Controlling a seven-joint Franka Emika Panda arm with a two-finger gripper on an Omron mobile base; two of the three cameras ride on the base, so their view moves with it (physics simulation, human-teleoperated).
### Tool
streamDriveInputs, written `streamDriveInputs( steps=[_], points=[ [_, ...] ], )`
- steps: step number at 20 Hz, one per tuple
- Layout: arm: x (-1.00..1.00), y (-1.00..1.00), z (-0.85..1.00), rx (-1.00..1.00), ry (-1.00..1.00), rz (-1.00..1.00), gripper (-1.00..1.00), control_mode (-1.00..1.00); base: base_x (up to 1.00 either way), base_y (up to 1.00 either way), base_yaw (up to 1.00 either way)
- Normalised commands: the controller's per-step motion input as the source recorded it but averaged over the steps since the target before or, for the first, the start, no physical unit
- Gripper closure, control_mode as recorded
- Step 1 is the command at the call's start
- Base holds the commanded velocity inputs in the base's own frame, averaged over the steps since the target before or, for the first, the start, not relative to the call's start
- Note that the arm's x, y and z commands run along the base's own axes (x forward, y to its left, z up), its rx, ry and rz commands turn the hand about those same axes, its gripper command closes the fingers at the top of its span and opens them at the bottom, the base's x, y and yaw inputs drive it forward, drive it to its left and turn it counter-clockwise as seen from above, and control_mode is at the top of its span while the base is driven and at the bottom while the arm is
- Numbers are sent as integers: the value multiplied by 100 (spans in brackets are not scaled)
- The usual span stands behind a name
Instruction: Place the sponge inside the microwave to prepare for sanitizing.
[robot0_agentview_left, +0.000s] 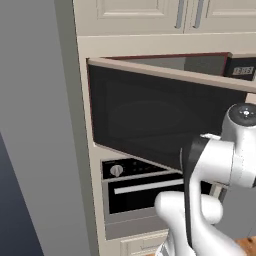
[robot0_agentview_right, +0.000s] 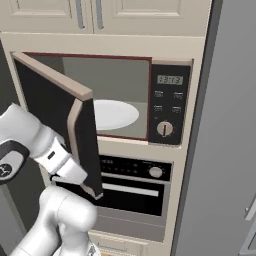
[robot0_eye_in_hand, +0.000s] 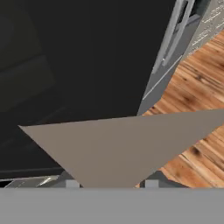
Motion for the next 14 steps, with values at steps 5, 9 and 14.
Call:
streamDriveInputs(
  steps=[5, 9, 14],
  points=[
    [-26, 51, -25, 0, -1, -19, -100, -100, 0, 0, 0],
    [-1, 0, -1, 0, -8, -1, -100, -100, 0, 0, 0],
    [-8, 24, 0, -3, -21, 0, -100, -100, 0, 0, 0]
  ],
)
